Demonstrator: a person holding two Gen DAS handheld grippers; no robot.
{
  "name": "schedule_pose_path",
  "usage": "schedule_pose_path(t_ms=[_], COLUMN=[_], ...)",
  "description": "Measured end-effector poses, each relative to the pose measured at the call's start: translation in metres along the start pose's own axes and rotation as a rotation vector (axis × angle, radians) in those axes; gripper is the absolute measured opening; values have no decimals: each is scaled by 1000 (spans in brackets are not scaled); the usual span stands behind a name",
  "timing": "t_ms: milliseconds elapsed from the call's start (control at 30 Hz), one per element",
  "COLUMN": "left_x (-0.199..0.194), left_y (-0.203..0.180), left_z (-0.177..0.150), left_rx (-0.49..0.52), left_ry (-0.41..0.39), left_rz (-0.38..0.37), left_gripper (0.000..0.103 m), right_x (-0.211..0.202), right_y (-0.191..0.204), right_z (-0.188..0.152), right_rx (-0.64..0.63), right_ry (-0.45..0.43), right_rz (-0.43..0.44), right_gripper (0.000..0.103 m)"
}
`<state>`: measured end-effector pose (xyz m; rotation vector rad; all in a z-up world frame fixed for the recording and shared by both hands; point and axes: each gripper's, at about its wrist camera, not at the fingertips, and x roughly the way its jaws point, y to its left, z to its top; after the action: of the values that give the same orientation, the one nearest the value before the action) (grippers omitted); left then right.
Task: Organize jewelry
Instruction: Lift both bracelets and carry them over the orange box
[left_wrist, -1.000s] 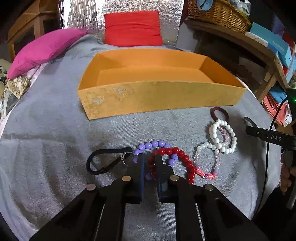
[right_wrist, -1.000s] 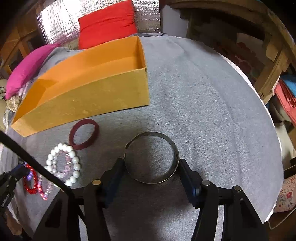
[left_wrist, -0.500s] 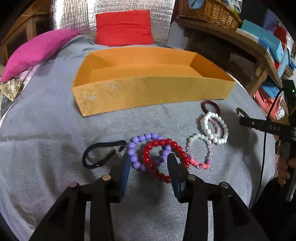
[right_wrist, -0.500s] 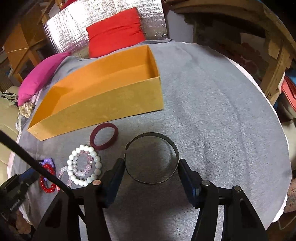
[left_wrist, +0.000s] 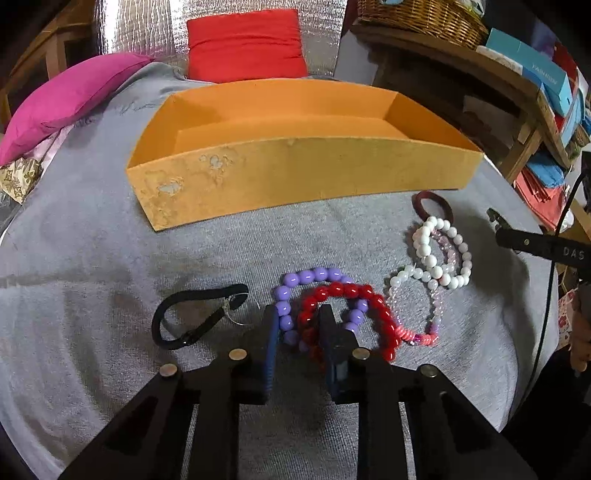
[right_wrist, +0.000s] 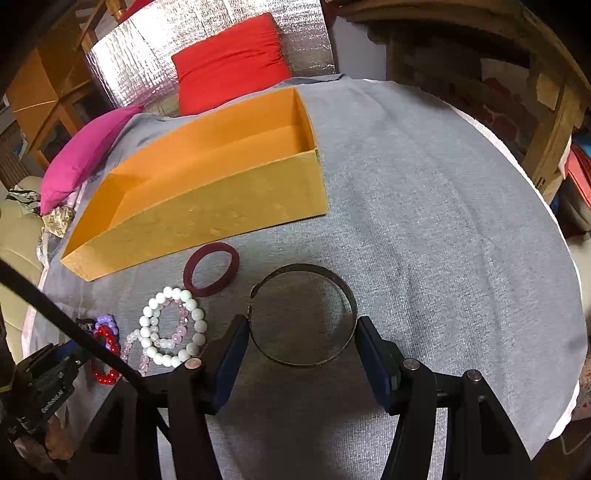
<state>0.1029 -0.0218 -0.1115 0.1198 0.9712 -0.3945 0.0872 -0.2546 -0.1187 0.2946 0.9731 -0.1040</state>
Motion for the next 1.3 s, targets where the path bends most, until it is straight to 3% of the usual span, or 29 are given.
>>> schedule_pose_path(t_ms=[233, 700, 800, 1033, 1300], left_x=[-8, -11, -13, -21, -43], left_y=[-3, 26, 30, 38, 61], left_z=[0, -16, -23, -29, -27], left_rx=[29, -32, -30, -54, -135], left_ry=[-49, 1, -1, -17, -104], left_rz=[47, 2, -5, -20, -38], left_gripper=[23, 23, 13, 10, 10], right_x=[2, 3, 4, 6, 2], right_y=[5, 5, 10, 22, 40], right_z=[0, 2, 3, 3, 4], right_rx=[-4, 8, 2, -1, -16], right_ry=[7, 4, 4, -11, -58], right_rz=[2, 4, 5, 13, 47], right_gripper=[62, 62, 62, 62, 62])
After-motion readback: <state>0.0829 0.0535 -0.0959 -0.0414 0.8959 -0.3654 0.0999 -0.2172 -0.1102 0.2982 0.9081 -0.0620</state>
